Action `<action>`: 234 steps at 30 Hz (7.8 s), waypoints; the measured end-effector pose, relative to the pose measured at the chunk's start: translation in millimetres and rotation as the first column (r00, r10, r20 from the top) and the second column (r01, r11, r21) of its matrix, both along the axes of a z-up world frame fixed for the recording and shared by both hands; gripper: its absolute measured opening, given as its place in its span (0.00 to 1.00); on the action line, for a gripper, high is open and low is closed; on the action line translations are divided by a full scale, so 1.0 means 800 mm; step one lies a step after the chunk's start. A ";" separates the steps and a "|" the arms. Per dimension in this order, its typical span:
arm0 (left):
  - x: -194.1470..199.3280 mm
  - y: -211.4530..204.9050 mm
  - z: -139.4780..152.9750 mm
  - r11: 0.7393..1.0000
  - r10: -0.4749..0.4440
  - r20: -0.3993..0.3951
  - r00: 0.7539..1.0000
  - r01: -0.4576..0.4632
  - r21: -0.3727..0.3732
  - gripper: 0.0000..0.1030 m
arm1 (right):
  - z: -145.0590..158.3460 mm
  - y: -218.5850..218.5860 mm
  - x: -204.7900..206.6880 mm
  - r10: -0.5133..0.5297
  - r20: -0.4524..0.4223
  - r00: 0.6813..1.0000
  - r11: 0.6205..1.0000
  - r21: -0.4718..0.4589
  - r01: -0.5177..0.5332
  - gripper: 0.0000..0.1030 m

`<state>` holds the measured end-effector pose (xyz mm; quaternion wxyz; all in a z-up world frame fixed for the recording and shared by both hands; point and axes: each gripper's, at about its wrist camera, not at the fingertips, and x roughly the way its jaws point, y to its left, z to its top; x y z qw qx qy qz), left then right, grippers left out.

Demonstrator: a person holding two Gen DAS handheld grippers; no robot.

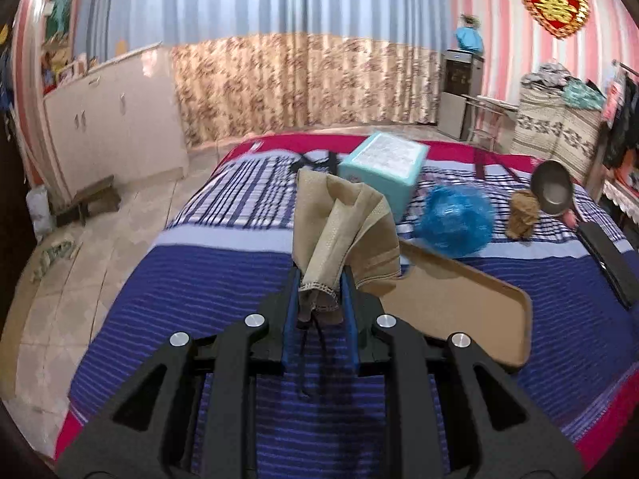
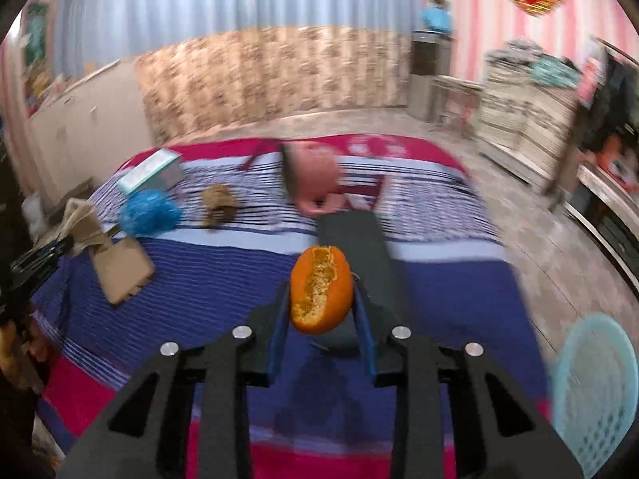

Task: Collect trash
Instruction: 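Carry both to the basket and open the left gripper, then the right, to drop them, then move the left gripper to the blue plastic bag and grasp it, then grasp the small brown cloth with the right gripper while the left carries the bag toward the basket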

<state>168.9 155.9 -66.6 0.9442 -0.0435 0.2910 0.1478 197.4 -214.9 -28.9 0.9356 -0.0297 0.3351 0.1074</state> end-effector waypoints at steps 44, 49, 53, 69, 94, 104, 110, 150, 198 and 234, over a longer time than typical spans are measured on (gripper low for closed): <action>0.019 -0.638 0.052 0.550 -0.835 0.018 0.550 0.835 0.035 0.18 | -0.005 -0.402 -0.097 -0.658 0.021 0.753 0.753 0.044 0.656 0.30; 0.024 -0.678 0.038 0.497 -0.867 -0.027 0.498 0.867 0.021 0.22 | -0.010 -0.409 -0.103 -0.674 0.011 0.739 0.738 0.055 0.672 0.30; 0.029 -0.695 0.031 0.481 -0.875 -0.056 0.481 0.876 0.013 0.50 | -0.015 -0.420 -0.107 -0.689 -0.005 0.725 0.723 0.069 0.687 0.30; 0.054 -0.589 0.069 0.712 -0.702 0.045 0.710 0.701 0.048 0.95 | -0.009 -0.397 -0.092 -0.675 0.012 0.738 0.737 0.065 0.673 0.30; 0.060 -0.492 0.060 0.808 -0.588 0.052 0.807 0.589 -0.001 0.95 | 0.006 -0.360 -0.076 -0.685 0.095 0.722 0.726 0.018 0.687 0.93; 0.052 -0.391 0.070 0.873 -0.487 0.064 0.871 0.488 0.008 0.95 | 0.015 -0.315 -0.062 -0.643 0.124 0.756 0.763 0.010 0.647 0.96; 0.062 -0.302 0.062 0.928 -0.370 0.033 0.928 0.368 0.056 0.95 | 0.015 -0.263 -0.047 -0.574 0.126 0.809 0.817 0.022 0.576 0.96; 0.046 -0.011 0.025 0.996 0.028 0.047 0.998 -0.031 0.079 0.25 | -0.026 0.003 0.009 -0.223 0.055 0.973 0.975 0.016 0.222 0.96; 0.068 0.056 -0.022 0.987 0.146 -0.046 0.988 -0.149 -0.066 0.25 | 0.004 0.052 0.025 0.003 0.053 0.999 0.999 0.048 -0.006 0.19; 0.042 -0.428 0.106 0.827 -0.559 0.106 0.822 0.562 0.006 0.23 | -0.001 -0.340 -0.082 -0.607 0.089 0.790 0.795 0.057 0.604 0.19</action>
